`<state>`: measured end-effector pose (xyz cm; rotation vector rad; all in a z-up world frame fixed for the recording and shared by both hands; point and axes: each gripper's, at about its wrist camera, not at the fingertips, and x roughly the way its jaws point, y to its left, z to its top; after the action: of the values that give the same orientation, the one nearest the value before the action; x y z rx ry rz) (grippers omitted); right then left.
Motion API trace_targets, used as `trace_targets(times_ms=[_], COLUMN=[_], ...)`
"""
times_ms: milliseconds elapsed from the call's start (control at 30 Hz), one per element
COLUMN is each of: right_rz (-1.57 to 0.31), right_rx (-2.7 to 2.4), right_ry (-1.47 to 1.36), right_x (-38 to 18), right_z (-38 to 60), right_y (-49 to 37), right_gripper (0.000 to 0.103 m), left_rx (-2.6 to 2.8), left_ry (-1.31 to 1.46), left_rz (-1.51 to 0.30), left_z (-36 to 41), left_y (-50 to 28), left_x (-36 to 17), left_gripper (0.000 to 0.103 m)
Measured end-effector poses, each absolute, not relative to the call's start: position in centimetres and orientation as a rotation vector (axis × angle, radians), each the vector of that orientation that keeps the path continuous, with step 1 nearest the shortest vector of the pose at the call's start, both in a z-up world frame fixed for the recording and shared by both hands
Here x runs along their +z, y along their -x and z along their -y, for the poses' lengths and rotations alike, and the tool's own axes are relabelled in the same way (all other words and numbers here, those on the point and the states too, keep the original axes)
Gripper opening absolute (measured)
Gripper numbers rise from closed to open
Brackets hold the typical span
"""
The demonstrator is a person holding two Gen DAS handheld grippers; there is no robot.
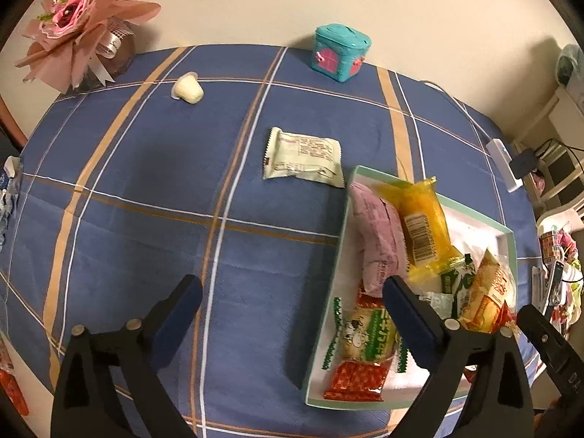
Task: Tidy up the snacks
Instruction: 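Move both tools away from the tray toward the pudding cup and white pack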
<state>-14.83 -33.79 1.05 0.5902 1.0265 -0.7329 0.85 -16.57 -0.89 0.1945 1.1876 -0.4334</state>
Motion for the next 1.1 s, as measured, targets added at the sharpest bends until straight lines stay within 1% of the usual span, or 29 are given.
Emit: trace_targets(times_ms=[433,767,1100], right_rz=[-1.017,-1.028,-1.055], right_rx=[-0.690,-0.593,-0.487], right_ry=[-0.545,-0.460,-0.398], right_x=[1.2,1.2,0.4], right_z=[31.9,27.3,22.4], right_y=[12.9,9.1,4.8], right_gripper=[0.103,0.103,0.103], left_rx=[-0.399,-0.279,-0.195], left_ry=[-0.178,-0.166,-0.089], left_rz=[-1.125,-1.103,-1.135], left_z=[14.0,8.3,2.7], left_y=[-2.8,-6.2,-9.1], left_x=[0.6,1.5,0.9], left_gripper=[0.103,0.103,0.103])
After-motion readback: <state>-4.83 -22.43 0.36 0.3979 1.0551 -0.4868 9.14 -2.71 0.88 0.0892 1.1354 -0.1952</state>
